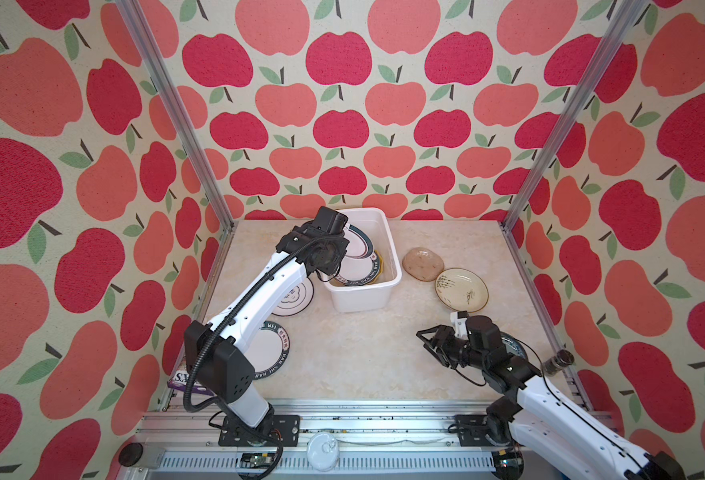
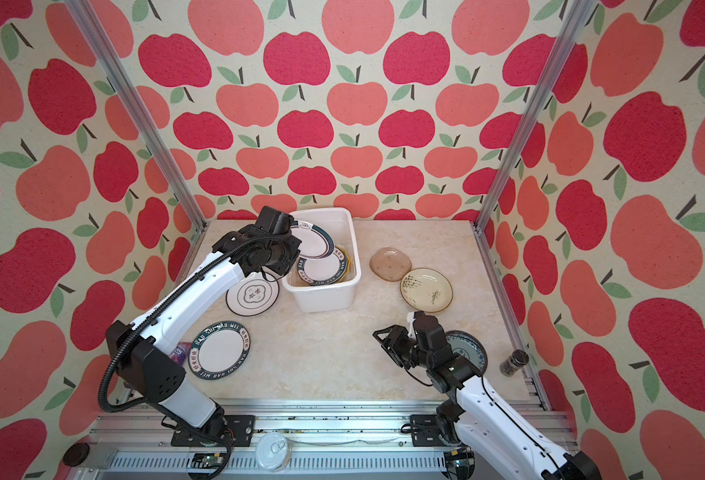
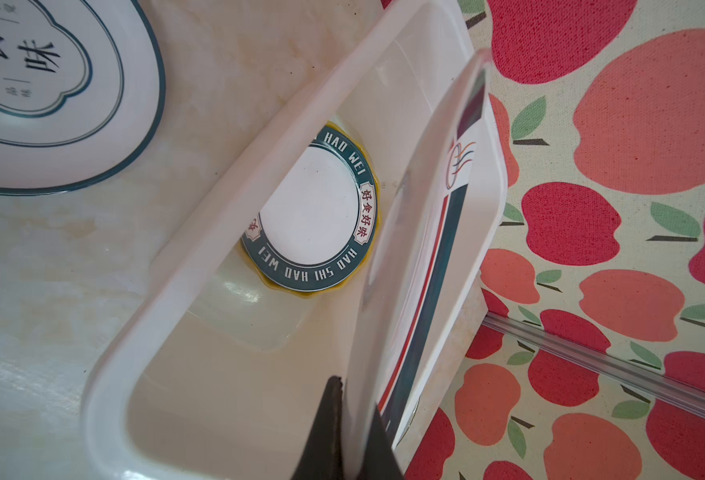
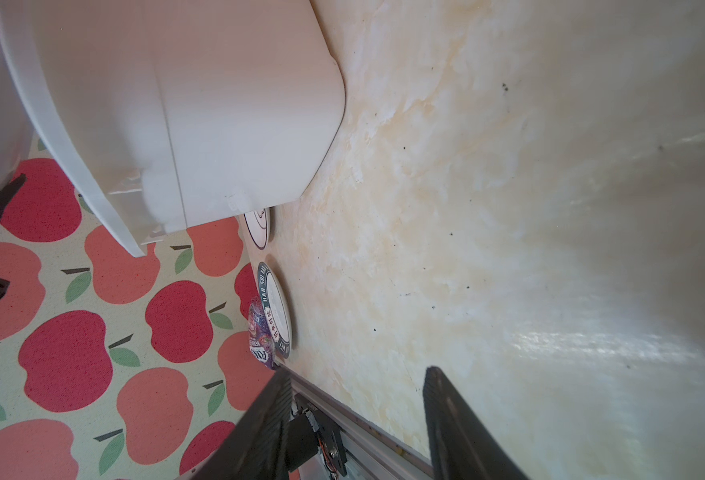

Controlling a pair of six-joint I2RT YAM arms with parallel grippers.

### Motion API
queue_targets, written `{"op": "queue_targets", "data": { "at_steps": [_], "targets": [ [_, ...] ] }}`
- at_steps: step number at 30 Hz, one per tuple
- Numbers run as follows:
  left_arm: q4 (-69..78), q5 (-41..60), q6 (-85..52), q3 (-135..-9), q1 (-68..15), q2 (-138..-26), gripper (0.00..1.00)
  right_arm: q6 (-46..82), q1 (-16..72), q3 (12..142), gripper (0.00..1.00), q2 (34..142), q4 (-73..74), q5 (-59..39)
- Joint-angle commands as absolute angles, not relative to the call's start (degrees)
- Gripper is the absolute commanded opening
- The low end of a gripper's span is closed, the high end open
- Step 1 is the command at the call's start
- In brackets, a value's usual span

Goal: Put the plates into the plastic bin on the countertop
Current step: 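Carry the red-and-green-rimmed plate over the white bin with the left gripper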

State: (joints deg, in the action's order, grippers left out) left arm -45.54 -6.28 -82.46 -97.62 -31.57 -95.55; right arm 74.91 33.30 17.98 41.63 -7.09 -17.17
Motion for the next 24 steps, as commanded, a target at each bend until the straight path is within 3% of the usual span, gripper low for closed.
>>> {"op": "queue_targets", "data": {
  "at_steps": [1,24],
  "targets": [
    [-47.4,-11.4,-86.5,-103.2,-32.8,-100.1,0.00,75.7,32.9,16.6,0.54,41.4,-6.3,-16.4],
    [-54.8,-15.6,-91.6,-116.8,-36.6,-119.4,0.00,76.6,30.9,13.7,0.54,38.7,-5.4,-18.3]
  ]
}}
